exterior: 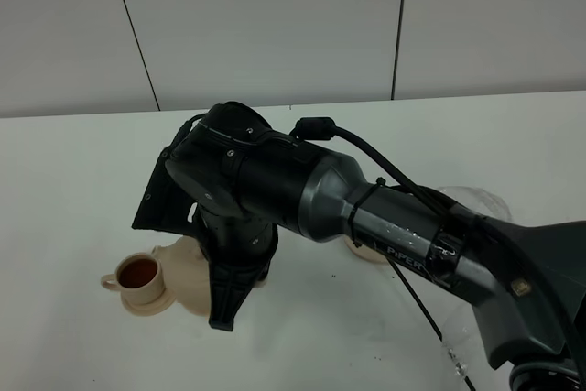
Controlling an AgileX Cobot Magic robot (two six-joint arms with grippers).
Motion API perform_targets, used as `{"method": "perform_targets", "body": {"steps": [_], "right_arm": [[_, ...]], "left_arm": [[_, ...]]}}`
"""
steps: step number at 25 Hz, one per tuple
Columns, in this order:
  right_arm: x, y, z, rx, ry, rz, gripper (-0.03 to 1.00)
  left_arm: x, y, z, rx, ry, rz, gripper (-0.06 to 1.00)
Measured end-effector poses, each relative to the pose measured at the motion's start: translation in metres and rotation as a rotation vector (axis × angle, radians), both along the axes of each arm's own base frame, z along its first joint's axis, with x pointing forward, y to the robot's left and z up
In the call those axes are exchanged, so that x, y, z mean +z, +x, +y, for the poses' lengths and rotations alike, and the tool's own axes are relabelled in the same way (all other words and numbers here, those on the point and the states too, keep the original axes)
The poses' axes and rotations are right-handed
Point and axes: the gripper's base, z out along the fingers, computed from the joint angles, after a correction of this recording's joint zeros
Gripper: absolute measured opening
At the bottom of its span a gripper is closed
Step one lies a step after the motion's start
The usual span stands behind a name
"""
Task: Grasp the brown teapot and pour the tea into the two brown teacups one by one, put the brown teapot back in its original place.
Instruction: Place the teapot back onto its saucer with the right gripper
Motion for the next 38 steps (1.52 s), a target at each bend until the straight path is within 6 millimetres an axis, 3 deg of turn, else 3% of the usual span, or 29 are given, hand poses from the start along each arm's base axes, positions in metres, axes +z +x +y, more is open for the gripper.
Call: {"method": "perform_targets", "body": {"steps": [13,20,26,32,38], "right_arm": [[0.0,-0.001,0.0,-0.008,0.013,0.018,0.1],[0.0,0.021,-0.016,-0.107,0.027,0.028,0.1],[0.0,0.054,-0.046,-0.229,0.037,0.033,0.1],[0.0,0.095,-0.092,-0.405,0.065,0.054,0.1],[-0.006,0.123,-0.136,-0.55,0.11,0.122,0.1]], "left_arm": [[0.0,0.0,0.0,0.0,0.0,0.0,0.25],[0.0,0.0,0.0,0.0,0.0,0.0,0.25],[0.0,0.0,0.0,0.0,0.0,0.0,0.25],[0.0,0.0,0.0,0.0,0.0,0.0,0.25],[0.0,0.0,0.0,0.0,0.0,0.0,0.25]]}}
